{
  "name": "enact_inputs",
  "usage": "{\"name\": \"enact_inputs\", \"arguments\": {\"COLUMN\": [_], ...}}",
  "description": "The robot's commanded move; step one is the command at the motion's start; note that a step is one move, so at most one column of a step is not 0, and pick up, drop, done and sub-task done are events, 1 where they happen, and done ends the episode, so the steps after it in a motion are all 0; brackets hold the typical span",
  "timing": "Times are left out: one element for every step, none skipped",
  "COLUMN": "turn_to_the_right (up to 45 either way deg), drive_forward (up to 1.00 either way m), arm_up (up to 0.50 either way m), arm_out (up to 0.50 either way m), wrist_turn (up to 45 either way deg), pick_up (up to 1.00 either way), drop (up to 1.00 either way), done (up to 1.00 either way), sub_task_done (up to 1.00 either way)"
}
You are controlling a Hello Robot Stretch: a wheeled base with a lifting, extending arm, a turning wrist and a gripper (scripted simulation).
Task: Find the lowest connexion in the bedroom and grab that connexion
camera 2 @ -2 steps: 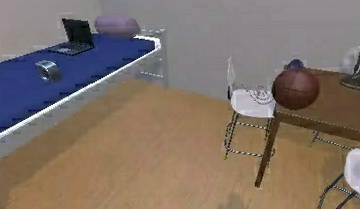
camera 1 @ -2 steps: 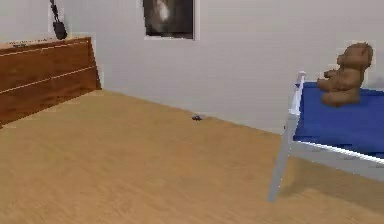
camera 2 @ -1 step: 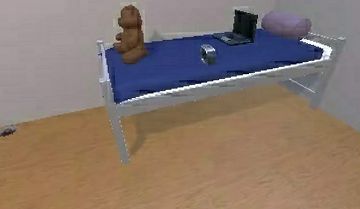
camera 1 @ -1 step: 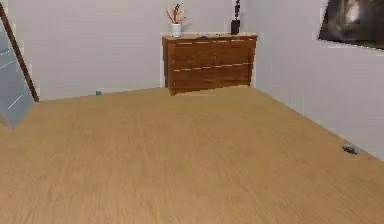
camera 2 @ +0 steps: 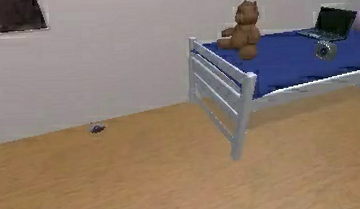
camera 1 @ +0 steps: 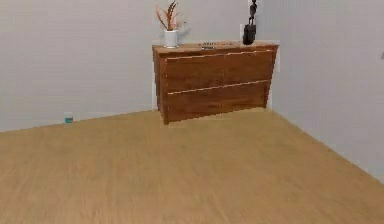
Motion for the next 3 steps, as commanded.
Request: {"name": "enact_inputs", "arguments": {"turn_to_the_right": [0.0, 0.0, 45.0], "drive_forward": [1.00, 0.85, 0.00], "arm_up": [0.00, 0.00, 0.00], "arm_out": [0.00, 0.00, 0.00], "wrist_turn": [0.0, 0.0, 0.0], "pick_up": [0.00, 0.00, 0.00], "drop": [0.00, 0.00, 0.00], "done": [0.00, 0.00, 0.00], "sub_task_done": [0.00, 0.00, 0.00]}}
